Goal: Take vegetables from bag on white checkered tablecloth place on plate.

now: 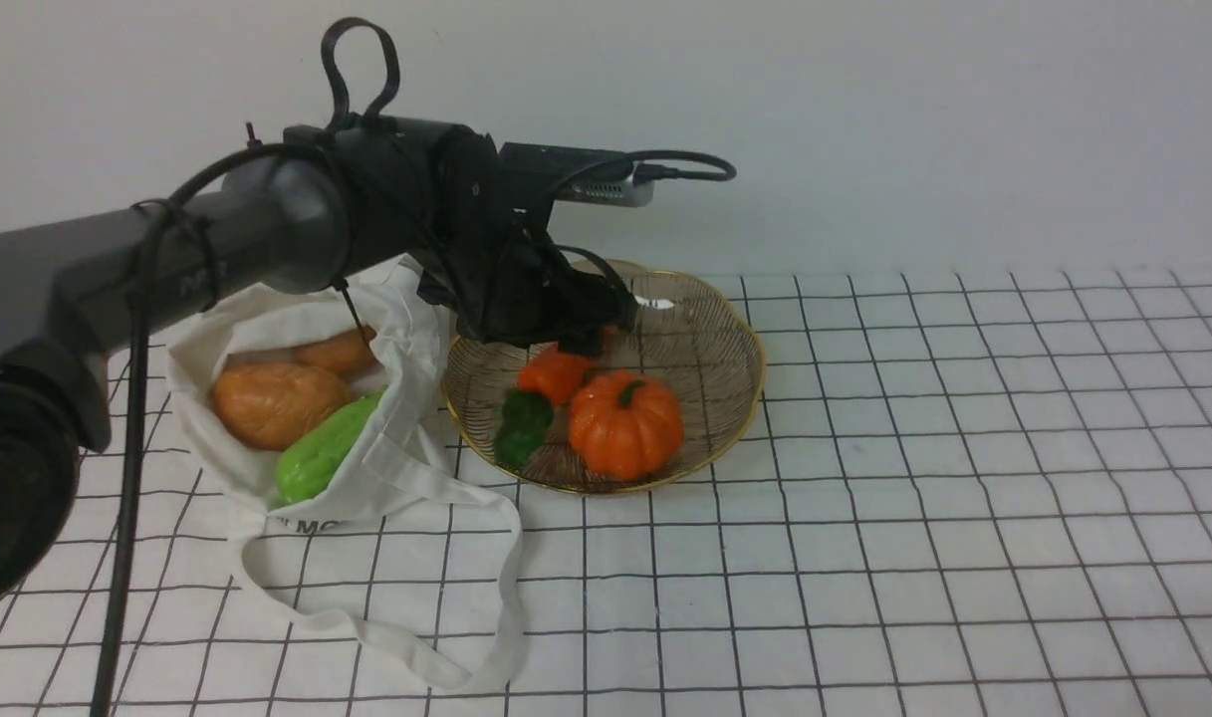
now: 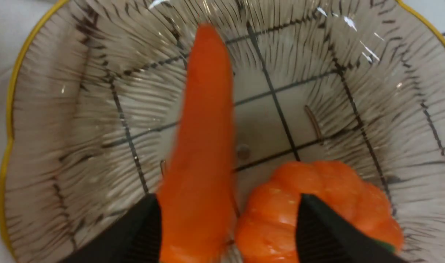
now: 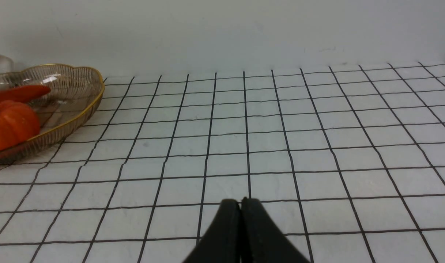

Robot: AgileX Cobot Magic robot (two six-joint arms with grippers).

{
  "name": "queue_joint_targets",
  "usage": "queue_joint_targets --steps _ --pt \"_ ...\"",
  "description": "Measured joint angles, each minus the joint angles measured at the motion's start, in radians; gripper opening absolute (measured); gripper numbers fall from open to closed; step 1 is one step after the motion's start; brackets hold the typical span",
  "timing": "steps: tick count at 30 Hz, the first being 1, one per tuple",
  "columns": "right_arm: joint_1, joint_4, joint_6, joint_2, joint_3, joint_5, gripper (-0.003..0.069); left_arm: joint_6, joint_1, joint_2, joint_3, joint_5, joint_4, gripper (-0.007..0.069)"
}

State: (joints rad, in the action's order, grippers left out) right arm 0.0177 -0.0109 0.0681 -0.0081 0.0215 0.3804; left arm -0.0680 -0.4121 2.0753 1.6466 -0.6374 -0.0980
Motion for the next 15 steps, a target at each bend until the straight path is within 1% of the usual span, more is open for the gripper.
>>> queue_joint_targets --steps 2,3,5,6,7,8,9,10,11,12,14,15 --pt "0.000 0.000 0.000 0.000 0.000 0.000 -0.0015 0.000 0.000 0.000 0.003 -0.001 0.000 0.0519" --pt "0.000 0.000 0.000 0.000 0.000 0.000 -0.0015 -0.003 0.000 0.000 0.010 -0.017 0.000 0.0528" --pt "0.000 0.000 0.000 0.000 0.000 0.000 -0.0015 -0.010 0.000 -0.003 0.042 -0.091 0.000 0.0509" --pt "0.000 0.000 0.000 0.000 0.000 0.000 -0.0015 -0.012 0.000 -0.012 0.069 -0.144 0.003 0.0477" --pt "0.000 0.000 0.000 0.000 0.000 0.000 -0.0015 -0.013 0.000 -0.031 0.098 -0.219 0.010 0.0419" --pt "0.000 0.000 0.000 0.000 0.000 0.000 -0.0015 -0.014 0.000 -0.045 0.115 -0.259 0.014 0.0384" --pt "0.000 0.000 0.000 0.000 0.000 0.000 -0.0015 -0.014 0.000 -0.079 0.149 -0.337 0.029 0.0289" --pt "0.000 0.000 0.000 0.000 0.000 0.000 -0.0015 -0.014 0.000 -0.086 0.155 -0.350 0.032 0.0289" --pt "0.000 0.000 0.000 0.000 0.000 0.000 -0.0015 -0.007 0.000 -0.138 0.185 -0.419 0.056 0.0186" --pt "0.000 0.000 0.000 0.000 0.000 0.000 -0.0015 0.001 0.000 -0.190 0.209 -0.481 0.078 0.0104" --pt "0.000 0.000 0.000 0.000 0.000 0.000 -0.0015 0.005 0.000 -0.273 0.221 -0.539 0.116 0.0034" --pt "0.000 0.000 0.000 0.000 0.000 0.000 -0.0015 0.006 0.000 -0.309 0.223 -0.560 0.134 0.0019"
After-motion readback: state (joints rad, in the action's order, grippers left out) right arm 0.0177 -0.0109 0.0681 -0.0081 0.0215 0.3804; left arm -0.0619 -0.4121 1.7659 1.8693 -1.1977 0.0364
